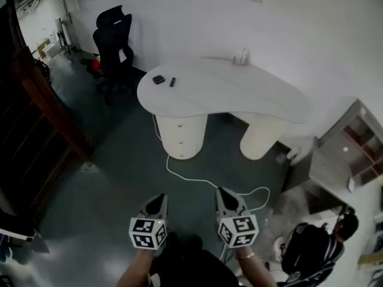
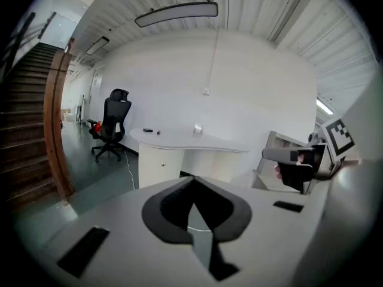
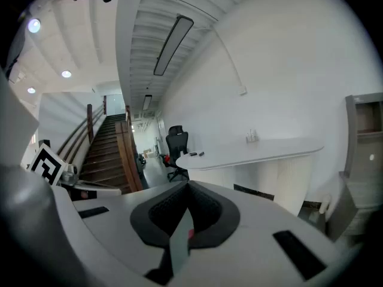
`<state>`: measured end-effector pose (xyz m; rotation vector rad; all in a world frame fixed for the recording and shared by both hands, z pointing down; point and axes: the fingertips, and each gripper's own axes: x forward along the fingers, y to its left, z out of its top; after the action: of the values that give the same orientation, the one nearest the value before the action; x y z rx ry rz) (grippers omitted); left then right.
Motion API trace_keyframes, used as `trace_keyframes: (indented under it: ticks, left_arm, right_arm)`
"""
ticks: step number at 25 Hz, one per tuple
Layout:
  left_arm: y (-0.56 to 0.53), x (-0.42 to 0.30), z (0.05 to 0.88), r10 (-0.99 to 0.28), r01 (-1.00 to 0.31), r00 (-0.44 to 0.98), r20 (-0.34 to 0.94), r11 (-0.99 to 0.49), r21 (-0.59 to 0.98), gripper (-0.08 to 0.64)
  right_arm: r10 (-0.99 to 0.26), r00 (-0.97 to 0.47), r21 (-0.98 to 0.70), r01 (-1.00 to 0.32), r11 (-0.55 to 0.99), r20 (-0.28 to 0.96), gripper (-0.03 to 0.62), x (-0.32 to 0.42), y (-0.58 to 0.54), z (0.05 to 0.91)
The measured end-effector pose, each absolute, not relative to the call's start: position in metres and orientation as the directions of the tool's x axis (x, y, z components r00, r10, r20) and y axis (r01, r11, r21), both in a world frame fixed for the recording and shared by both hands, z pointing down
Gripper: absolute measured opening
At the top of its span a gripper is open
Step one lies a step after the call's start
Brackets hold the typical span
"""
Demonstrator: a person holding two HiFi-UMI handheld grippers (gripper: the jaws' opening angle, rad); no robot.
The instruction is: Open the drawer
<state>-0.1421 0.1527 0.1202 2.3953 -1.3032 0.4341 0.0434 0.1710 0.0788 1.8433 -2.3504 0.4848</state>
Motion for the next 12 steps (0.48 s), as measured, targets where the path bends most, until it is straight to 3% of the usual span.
trace_keyframes:
  ticks: [12]
  left_arm:
    - [0.149,-0.128,0.119,-0.746,-0.859,0.502,0.438,-0.49,0.15,0.003]
  right_arm:
    - [-0.937,-0.252,-0.222,-0.954,0.2,0.242,0.003,0.069,0.171,0.083]
